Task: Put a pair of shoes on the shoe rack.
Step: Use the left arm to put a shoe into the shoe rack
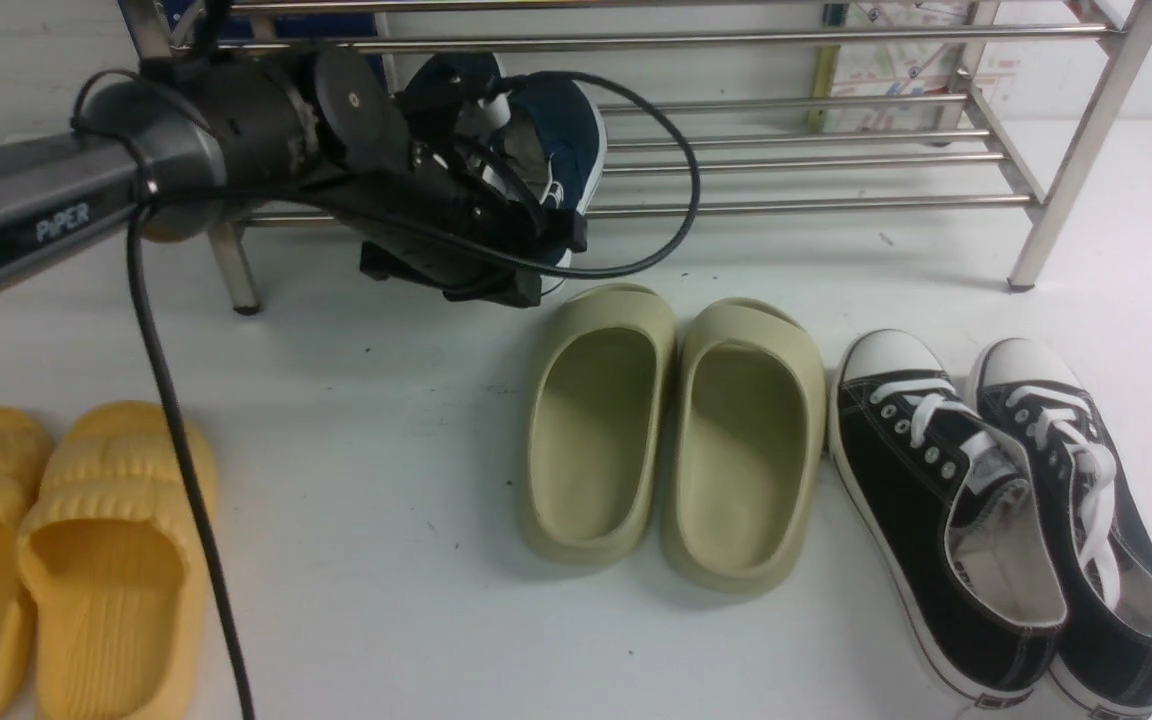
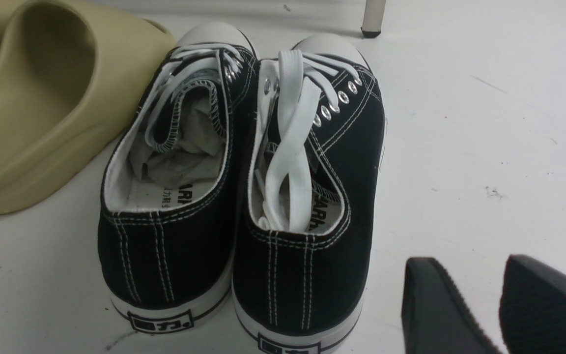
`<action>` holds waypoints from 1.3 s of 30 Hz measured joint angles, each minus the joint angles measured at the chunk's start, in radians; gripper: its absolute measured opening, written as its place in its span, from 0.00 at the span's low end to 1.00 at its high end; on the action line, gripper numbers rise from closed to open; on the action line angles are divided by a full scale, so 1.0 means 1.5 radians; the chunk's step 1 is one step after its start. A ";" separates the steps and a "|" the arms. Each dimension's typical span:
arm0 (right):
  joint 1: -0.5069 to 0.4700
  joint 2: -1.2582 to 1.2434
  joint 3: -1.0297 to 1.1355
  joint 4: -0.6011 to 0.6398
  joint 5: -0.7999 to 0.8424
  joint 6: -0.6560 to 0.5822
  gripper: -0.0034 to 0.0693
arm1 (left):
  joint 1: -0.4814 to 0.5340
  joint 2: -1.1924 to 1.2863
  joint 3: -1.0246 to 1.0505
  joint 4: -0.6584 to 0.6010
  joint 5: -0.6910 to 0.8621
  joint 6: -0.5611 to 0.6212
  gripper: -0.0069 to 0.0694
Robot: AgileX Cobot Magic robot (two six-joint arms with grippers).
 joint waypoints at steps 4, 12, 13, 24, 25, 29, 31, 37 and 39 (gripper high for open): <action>0.000 0.000 0.000 0.000 0.000 0.000 0.38 | 0.001 0.012 -0.009 0.000 -0.009 0.000 0.07; 0.000 0.000 0.000 0.000 0.000 0.000 0.38 | 0.000 0.017 -0.057 0.004 -0.013 0.000 0.07; 0.000 0.000 0.000 0.000 0.000 0.000 0.38 | 0.000 0.021 -0.064 0.007 -0.013 -0.001 0.07; 0.000 0.000 0.000 -0.001 0.000 0.000 0.38 | 0.000 0.063 -0.106 0.035 -0.012 -0.015 0.07; 0.000 0.000 0.000 -0.001 0.000 0.000 0.38 | 0.000 0.063 -0.108 0.035 -0.013 -0.015 0.07; 0.000 0.000 0.000 -0.001 0.000 0.000 0.38 | 0.000 0.063 -0.109 0.035 -0.013 -0.015 0.08; 0.000 0.000 0.000 -0.001 0.000 0.000 0.38 | 0.000 0.063 -0.109 0.035 -0.012 -0.015 0.11; 0.000 0.000 0.000 -0.001 0.000 0.000 0.38 | 0.001 0.044 -0.109 0.035 0.022 -0.021 0.35; 0.000 0.000 0.000 -0.001 0.000 0.000 0.38 | 0.001 0.028 -0.109 0.036 0.044 -0.024 0.43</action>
